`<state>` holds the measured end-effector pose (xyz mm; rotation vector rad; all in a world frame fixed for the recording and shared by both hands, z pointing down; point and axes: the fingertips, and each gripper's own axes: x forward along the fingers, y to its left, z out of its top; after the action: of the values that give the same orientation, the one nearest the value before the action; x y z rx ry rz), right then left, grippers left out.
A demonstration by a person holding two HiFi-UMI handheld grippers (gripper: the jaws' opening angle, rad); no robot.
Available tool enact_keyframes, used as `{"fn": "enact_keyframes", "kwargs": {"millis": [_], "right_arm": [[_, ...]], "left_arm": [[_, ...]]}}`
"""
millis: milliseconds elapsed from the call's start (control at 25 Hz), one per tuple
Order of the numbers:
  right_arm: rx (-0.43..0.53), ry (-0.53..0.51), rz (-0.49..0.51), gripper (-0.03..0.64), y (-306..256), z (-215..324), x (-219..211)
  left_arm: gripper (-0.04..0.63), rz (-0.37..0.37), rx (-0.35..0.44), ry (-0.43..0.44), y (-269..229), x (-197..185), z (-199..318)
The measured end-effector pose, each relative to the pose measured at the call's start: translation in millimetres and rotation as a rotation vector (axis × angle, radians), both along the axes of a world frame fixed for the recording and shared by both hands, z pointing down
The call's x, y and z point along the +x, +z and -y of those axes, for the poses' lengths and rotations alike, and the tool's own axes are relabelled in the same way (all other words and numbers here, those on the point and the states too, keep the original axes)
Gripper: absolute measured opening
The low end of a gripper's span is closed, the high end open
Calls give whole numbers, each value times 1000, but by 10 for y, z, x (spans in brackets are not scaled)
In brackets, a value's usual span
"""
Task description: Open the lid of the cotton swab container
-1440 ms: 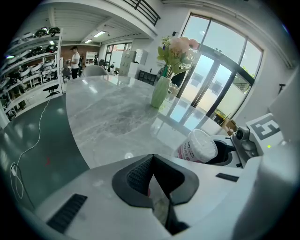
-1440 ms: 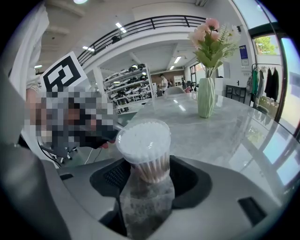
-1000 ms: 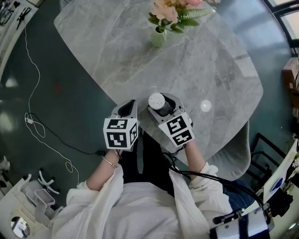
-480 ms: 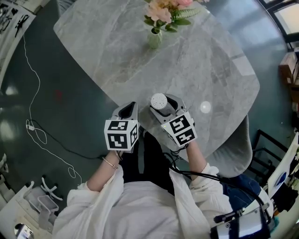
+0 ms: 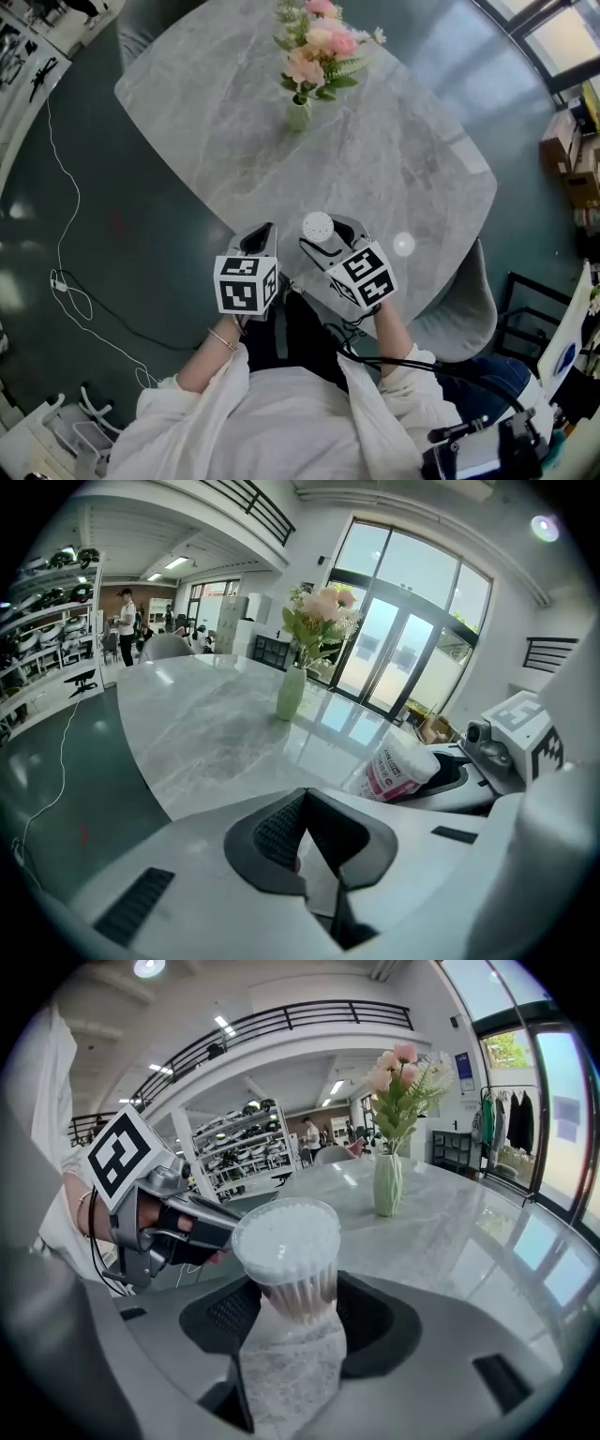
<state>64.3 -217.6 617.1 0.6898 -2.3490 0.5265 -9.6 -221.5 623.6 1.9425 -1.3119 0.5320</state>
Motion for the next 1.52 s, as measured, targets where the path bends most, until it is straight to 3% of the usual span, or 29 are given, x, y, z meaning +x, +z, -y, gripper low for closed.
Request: {"fn": "enact_keyframes", "kwargs": {"millis": [520,720,880,1520], "right_arm": [[49,34,14,298,-641,-41,-24],[122,15,-19,300,-840,2,-14],[169,62,-16,301,-972,57,30],[110,274,90,301,-1070,-196,225]], "left_arm": [[8,-18,104,47,-521,12,53],[8,-16,173,70,-770,4,211],[8,-14,229,85,-1000,-6,331],[8,-33,208,262,-887,322,215]]}}
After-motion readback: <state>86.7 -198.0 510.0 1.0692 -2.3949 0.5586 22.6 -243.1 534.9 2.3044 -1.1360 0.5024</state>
